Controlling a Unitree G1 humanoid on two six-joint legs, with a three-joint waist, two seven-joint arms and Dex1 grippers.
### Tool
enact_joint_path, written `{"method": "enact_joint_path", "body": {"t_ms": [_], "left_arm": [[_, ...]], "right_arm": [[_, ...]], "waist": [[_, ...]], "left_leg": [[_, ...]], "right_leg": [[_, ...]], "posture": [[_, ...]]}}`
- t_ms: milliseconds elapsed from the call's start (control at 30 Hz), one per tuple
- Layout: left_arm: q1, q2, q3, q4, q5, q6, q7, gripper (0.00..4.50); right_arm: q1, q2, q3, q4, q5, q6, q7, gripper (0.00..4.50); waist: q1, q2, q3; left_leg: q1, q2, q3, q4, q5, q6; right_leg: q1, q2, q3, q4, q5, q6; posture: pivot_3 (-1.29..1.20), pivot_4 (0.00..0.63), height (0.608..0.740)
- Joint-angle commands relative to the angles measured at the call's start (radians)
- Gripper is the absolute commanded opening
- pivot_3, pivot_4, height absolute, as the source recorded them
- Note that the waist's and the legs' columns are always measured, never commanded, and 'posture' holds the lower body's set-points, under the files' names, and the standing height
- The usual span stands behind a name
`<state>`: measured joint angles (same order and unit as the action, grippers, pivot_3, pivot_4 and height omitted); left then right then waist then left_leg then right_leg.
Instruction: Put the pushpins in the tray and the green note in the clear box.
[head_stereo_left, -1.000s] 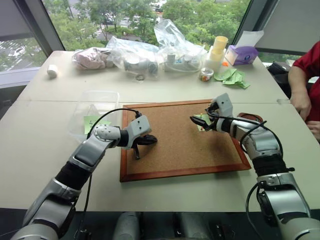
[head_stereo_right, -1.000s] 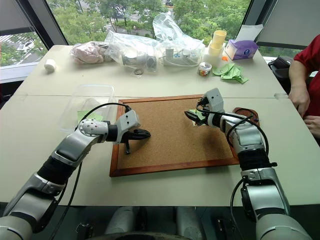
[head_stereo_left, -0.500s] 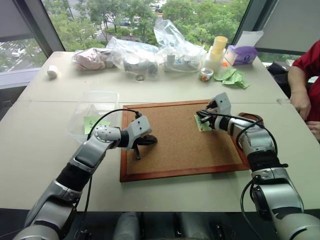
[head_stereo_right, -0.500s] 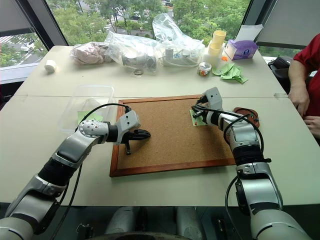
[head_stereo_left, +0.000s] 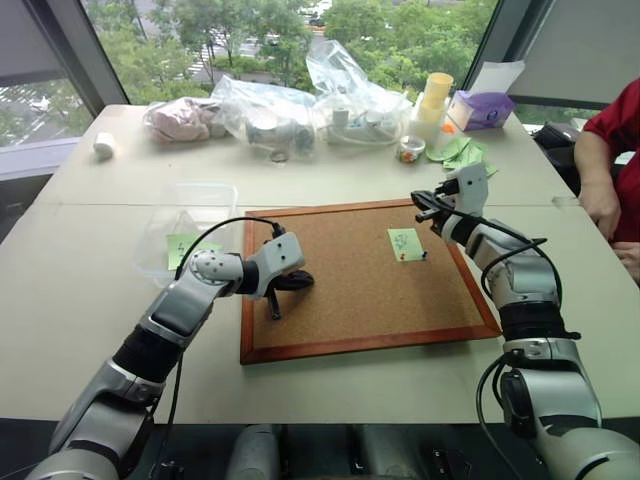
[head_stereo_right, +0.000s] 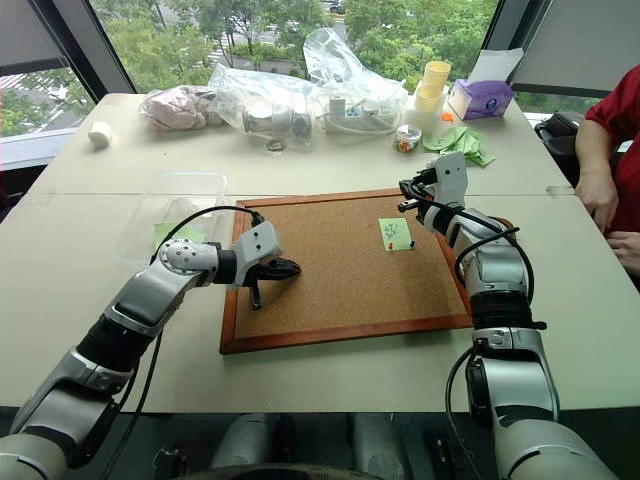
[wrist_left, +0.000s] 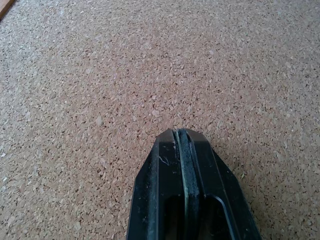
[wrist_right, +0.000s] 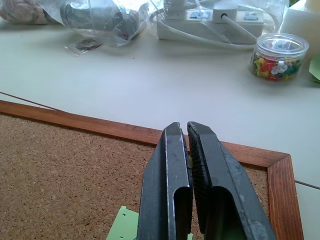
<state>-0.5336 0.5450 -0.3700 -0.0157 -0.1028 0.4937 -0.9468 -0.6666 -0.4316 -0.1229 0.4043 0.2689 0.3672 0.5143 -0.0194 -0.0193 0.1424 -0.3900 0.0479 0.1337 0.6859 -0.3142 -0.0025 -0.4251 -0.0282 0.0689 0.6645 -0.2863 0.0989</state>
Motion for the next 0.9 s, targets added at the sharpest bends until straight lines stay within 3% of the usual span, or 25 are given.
{"method": "enact_joint_path", "body": {"t_ms": [33, 300, 533, 767, 867, 900], "left_arm": [[0.028, 0.003, -0.044, 0.032, 0.028, 0.032, -0.019, 0.0], [0.026, 0.0, -0.007, 0.023, 0.022, -0.02, -0.018, 0.0], [0.003, -0.006, -0.006, 0.04, 0.028, -0.049, -0.048, 0.0], [-0.007, -0.016, -0.007, 0.067, 0.043, -0.065, -0.064, 0.0], [-0.008, -0.018, -0.005, 0.069, 0.047, -0.068, -0.067, 0.0], [-0.008, -0.018, -0.005, 0.07, 0.048, -0.068, -0.067, 0.0]], "right_arm": [[0.012, -0.021, -0.061, -0.09, 0.03, 0.02, -0.024, 0.06], [0.193, -0.216, -0.214, -0.207, 0.016, 0.149, -0.095, 0.06], [0.261, -0.217, -0.223, -0.198, 0.007, 0.172, -0.126, 0.06], [0.253, -0.183, -0.211, -0.129, 0.009, 0.146, -0.132, 0.06], [0.247, -0.177, -0.211, -0.113, 0.007, 0.143, -0.14, 0.98], [0.245, -0.177, -0.21, -0.109, 0.006, 0.142, -0.141, 1.5]], "waist": [[0.0, 0.0, 0.0], [0.006, 0.0, 0.0], [-0.015, 0.005, -0.003], [-0.002, 0.005, -0.003], [0.001, 0.005, -0.002], [0.0, 0.005, -0.002]], "left_leg": [[0.0, 0.0, 0.0, 0.0, 0.0, 0.0], [-0.001, 0.0, -0.001, -0.001, 0.0, 0.0], [0.003, 0.0, 0.0, -0.001, 0.0, 0.001], [0.002, 0.0, 0.0, -0.001, 0.0, 0.0], [0.002, 0.0, 0.0, -0.001, 0.0, 0.0], [0.002, 0.0, 0.0, -0.001, 0.0, 0.0]], "right_leg": [[0.0, 0.0, 0.0, 0.0, 0.0, 0.0], [0.0, -0.001, 0.0, -0.001, 0.0, 0.0], [0.001, 0.001, 0.002, 0.001, 0.0, 0.0], [0.002, 0.001, 0.002, -0.001, 0.0, 0.0], [0.002, 0.001, 0.002, -0.001, 0.0, 0.0], [0.002, 0.0, 0.002, -0.001, 0.0, 0.0]], "posture": [[0.0, 0.15, 0.738], [0.0, 0.15, 0.738], [0.0, 0.15, 0.738], [0.0, 0.15, 0.738], [0.0, 0.15, 0.738], [0.0, 0.15, 0.738]]}}
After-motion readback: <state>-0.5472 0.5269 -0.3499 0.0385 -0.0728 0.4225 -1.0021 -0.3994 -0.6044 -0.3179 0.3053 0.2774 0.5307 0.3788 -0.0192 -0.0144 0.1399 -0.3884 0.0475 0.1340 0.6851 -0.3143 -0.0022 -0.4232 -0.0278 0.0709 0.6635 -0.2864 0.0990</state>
